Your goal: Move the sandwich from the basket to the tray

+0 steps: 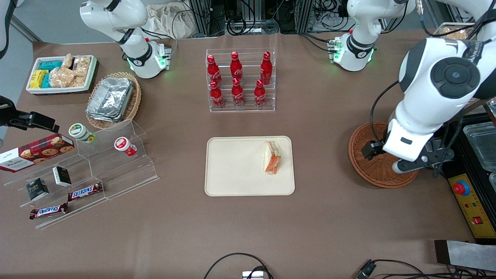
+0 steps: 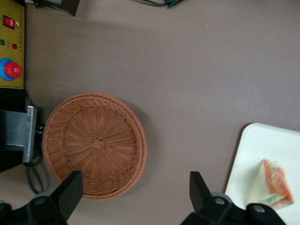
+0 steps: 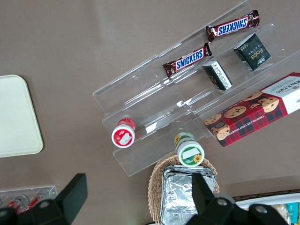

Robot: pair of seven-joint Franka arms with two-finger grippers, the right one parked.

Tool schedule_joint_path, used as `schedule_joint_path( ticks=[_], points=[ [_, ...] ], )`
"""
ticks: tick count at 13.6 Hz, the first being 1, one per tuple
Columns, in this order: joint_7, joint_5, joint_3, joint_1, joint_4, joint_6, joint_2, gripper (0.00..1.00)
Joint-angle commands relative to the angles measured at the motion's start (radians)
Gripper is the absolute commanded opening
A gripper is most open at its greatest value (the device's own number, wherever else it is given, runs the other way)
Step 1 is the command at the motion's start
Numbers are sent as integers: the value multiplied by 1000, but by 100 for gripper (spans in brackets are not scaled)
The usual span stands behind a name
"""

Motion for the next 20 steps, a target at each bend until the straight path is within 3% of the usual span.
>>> schedule_joint_path(
  ticks=[1,6,8,12,20],
  points=[
    [129,-39,59,-2,-100,-18,-118,100],
    [378,-65,157,-8,-103,-128,-199,100],
    [400,-71,180,-8,-103,-141,-217,100],
    [397,-179,205,-6,-74,-174,-245,100],
    [484,-177,208,-5,-30,-237,-283,100]
  ],
)
